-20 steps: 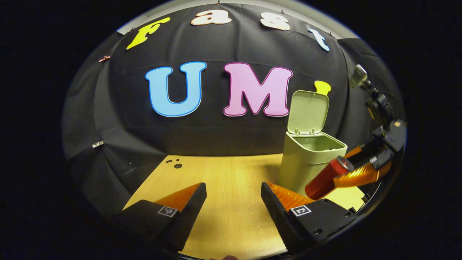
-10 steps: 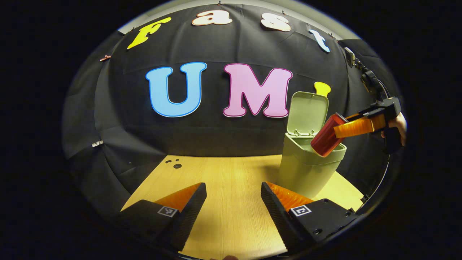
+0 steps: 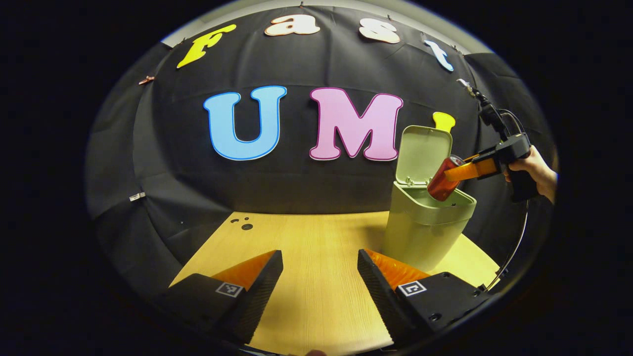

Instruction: Press the lid of the desktop garbage bin to open it, pick up the crumpled paper on the desktop and throw it into the bin, then pick up the pop can on the desktop and drop it into the bin, and finally close the garbage bin lid.

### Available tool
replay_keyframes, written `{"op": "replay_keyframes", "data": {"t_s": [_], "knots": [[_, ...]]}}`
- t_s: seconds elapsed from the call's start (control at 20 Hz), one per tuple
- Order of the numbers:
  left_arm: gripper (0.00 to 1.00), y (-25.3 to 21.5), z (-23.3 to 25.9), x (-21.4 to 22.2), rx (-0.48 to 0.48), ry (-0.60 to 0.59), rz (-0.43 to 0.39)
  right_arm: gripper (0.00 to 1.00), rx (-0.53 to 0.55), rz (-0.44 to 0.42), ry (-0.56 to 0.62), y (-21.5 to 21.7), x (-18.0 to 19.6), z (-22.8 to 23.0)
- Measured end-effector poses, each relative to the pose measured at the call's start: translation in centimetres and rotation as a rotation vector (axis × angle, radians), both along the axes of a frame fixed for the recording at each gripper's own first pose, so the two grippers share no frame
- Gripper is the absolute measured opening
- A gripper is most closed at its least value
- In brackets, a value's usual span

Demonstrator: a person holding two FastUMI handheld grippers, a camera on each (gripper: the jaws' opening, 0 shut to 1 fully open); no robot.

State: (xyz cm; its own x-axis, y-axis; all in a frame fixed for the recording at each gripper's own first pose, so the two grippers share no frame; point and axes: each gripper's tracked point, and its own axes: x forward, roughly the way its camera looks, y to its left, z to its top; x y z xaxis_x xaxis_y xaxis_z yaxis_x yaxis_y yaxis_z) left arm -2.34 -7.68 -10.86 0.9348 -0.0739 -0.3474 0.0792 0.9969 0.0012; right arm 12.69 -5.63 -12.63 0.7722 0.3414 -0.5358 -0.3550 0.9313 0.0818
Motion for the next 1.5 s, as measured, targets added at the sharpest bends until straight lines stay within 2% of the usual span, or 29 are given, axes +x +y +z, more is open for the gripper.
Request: {"op": "replay_keyframes", "data": {"t_s": [0.75,1.25,1.5], "knots": [[0.97,0.2,-0.1,-0.7,0.009,0.01,0.011,0.87,-0.004,-0.054,0.139,-1.0,0.8,-7.6],[0.98,0.5,0.0,-0.5,0.012,0.007,0.008,0.84,-0.003,-0.063,0.132,-0.8,1.0,-7.7],[0.98,0.9,-0.2,-0.4,0.01,0.01,0.016,0.84,0.025,-0.052,0.085,-0.1,0.7,-5.8]]}}
